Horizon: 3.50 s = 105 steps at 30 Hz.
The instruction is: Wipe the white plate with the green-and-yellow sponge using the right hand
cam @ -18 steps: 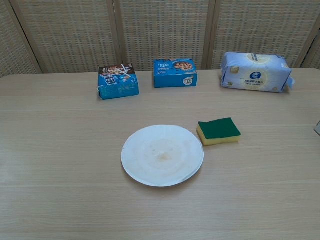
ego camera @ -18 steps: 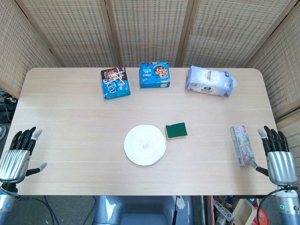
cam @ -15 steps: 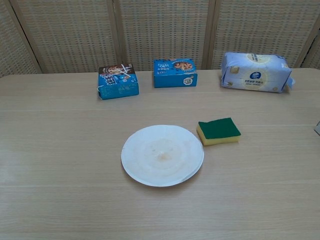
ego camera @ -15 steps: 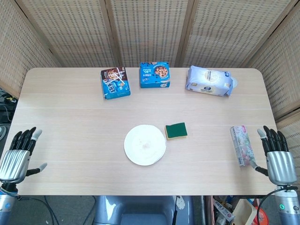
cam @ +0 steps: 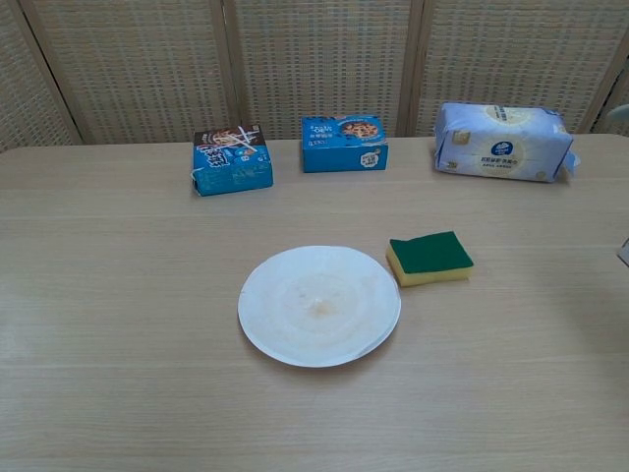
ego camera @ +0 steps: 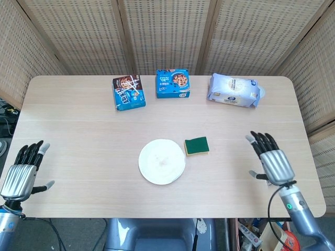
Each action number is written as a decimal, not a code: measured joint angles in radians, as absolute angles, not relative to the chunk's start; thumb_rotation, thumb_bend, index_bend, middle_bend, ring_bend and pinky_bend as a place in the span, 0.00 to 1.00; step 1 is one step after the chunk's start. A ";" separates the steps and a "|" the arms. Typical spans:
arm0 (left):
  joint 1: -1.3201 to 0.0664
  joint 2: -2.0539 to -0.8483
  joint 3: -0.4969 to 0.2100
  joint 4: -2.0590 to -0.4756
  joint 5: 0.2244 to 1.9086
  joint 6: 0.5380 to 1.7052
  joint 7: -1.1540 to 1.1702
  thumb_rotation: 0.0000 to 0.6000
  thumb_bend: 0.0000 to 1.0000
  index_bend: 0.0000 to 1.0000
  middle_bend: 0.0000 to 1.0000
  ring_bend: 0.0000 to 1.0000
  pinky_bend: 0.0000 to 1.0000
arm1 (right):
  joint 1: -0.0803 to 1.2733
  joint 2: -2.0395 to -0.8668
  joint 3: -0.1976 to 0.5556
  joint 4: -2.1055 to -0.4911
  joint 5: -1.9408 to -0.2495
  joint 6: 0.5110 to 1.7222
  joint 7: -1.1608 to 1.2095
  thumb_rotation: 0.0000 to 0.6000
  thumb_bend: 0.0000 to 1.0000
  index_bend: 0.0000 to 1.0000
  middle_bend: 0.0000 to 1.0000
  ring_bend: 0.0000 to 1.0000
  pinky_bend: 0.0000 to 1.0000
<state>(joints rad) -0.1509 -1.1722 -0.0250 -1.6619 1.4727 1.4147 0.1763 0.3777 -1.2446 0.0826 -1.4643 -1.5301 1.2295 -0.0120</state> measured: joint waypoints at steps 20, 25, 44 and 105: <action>-0.182 -1.172 -0.058 -1.648 1.356 1.326 0.175 1.00 0.00 0.00 0.00 0.00 0.00 | 0.850 -1.656 0.207 -1.085 -1.203 0.667 -0.229 1.00 0.04 0.17 0.21 0.07 0.20; -0.187 -1.170 -0.062 -1.645 1.345 1.317 0.175 1.00 0.00 0.00 0.00 0.00 0.00 | 0.874 -1.692 0.194 -1.053 -1.194 0.650 -0.249 1.00 0.04 0.18 0.21 0.07 0.20; -0.184 -1.165 -0.055 -1.649 1.350 1.325 0.170 1.00 0.00 0.00 0.00 0.00 0.00 | 0.895 -1.768 0.162 -0.918 -1.204 0.659 -0.249 1.00 0.07 0.39 0.35 0.23 0.40; -0.223 -1.173 -0.065 -1.610 1.277 1.238 0.152 1.00 0.00 0.00 0.00 0.00 0.00 | 1.174 -1.889 0.076 -0.927 -1.453 0.593 -0.457 1.00 0.48 0.60 0.53 0.39 0.60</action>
